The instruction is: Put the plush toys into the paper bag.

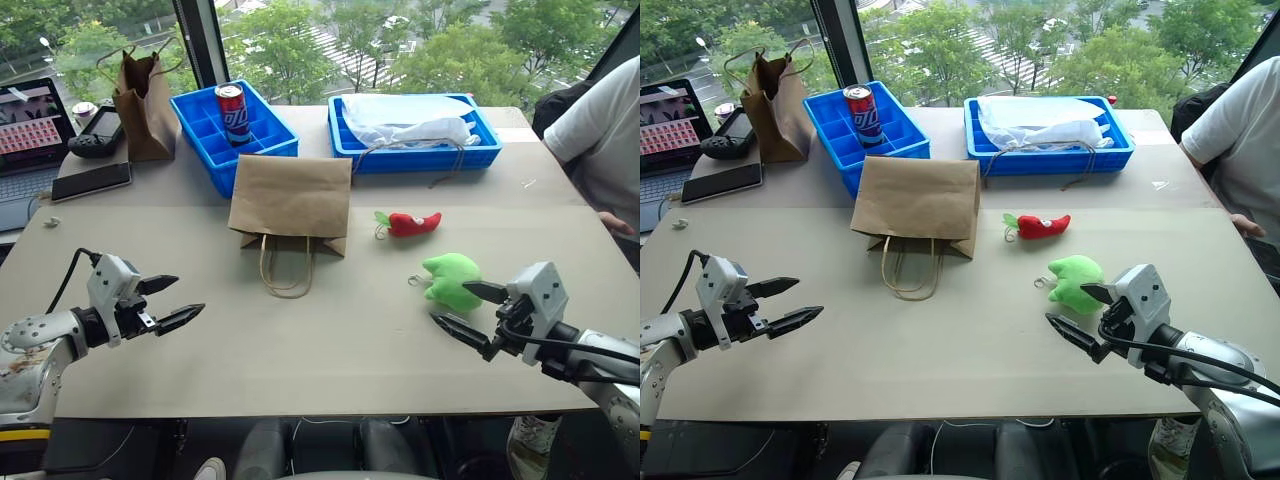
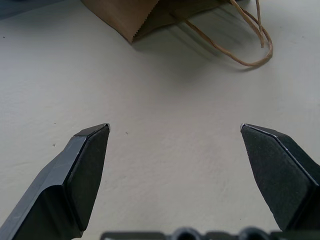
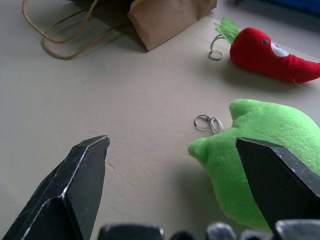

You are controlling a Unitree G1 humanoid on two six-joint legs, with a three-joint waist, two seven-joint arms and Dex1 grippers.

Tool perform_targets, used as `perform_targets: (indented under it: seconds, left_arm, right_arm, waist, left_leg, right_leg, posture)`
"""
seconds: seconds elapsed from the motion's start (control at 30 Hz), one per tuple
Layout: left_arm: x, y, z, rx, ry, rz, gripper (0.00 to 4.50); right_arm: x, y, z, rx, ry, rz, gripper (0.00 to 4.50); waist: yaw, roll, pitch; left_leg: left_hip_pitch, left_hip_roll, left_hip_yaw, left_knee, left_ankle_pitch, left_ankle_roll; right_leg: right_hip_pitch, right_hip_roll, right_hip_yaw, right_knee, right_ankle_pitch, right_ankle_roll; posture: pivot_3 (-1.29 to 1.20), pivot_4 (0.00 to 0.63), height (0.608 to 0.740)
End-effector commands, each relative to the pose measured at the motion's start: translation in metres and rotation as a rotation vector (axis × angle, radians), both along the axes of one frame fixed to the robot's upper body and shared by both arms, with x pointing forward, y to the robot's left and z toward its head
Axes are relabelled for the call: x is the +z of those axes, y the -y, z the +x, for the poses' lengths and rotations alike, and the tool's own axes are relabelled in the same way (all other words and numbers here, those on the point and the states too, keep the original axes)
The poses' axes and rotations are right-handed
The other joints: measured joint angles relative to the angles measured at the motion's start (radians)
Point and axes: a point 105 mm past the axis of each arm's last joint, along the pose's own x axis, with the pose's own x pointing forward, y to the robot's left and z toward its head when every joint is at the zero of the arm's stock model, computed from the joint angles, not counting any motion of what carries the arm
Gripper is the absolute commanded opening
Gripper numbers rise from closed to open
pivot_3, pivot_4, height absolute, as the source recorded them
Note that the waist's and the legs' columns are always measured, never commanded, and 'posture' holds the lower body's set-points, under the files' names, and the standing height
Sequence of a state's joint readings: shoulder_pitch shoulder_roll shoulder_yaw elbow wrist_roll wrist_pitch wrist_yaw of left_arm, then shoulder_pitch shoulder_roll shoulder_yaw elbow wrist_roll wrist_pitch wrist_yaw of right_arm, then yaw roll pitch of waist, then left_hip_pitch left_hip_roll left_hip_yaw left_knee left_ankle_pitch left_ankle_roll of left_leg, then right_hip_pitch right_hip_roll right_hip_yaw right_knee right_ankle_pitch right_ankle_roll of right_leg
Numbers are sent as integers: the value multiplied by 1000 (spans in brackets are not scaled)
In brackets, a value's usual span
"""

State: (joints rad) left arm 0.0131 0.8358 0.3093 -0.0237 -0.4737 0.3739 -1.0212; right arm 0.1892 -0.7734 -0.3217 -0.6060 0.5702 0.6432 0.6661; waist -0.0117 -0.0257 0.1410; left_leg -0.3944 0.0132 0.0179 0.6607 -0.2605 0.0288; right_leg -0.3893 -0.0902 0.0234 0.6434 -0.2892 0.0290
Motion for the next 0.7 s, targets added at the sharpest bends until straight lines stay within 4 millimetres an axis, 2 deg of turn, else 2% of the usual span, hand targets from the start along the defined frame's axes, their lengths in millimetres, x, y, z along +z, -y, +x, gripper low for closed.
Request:
perform_targets:
  seconds: [0.03,0.1,0.13,0.23,0.33,0.47,0.67,0.7]
  left_arm:
    - [32,12,4,-129,58,4,4500]
    - [60,36,2,-381,59,77,4500]
    - [67,42,0,-456,41,107,4500]
    - [82,50,11,-555,69,207,4500]
    - [88,57,22,-644,105,274,4500]
    - [90,72,39,-740,168,359,4500]
    - [92,78,75,-781,350,548,4500]
    - [87,77,80,-798,404,631,4500]
  right_arm:
    - [13,-12,-8,104,-17,1,4463]
    - [22,-31,-26,281,-105,-11,4463]
    - [25,-36,-30,328,-128,-19,4463]
    - [36,-46,-35,373,-151,-2,4463]
    - [37,-51,-43,382,-183,-19,4463]
    - [28,-55,-48,363,-186,-48,4463]
    - [12,-62,-43,320,-133,-104,4463]
    - [11,-64,-42,317,-127,-91,4463]
  waist:
    - [0,0,0]
    - [5,-1,5]
    - [9,-3,8]
    - [12,-2,8]
    - [15,0,9]
    - [17,-2,10]
    - [23,-2,10]
    - [23,-2,10]
  left_leg:
    - [0,0,0,0,0,0]
    - [0,-1,0,2,0,0]
    - [-3,-1,-1,5,1,1]
    - [-3,1,-3,8,3,0]
    - [-4,0,-2,8,3,1]
    - [-7,1,-3,10,3,1]
    - [-14,-1,-4,20,2,2]
    - [-14,-1,-4,21,2,2]
  right_leg:
    - [0,0,0,0,0,0]
    - [0,2,-1,2,0,0]
    - [0,5,-5,4,0,0]
    - [1,9,-7,2,2,-2]
    - [2,8,-6,2,2,-2]
    - [-1,13,-6,3,2,-2]
    - [-4,14,-7,5,3,1]
    - [-4,14,-7,5,3,1]
  posture:
    - [0,150,740]
    - [0,150,740]
    - [0,150,740]
    - [0,150,740]
    - [0,150,740]
    - [0,150,740]
    - [0,150,740]
    - [0,150,740]
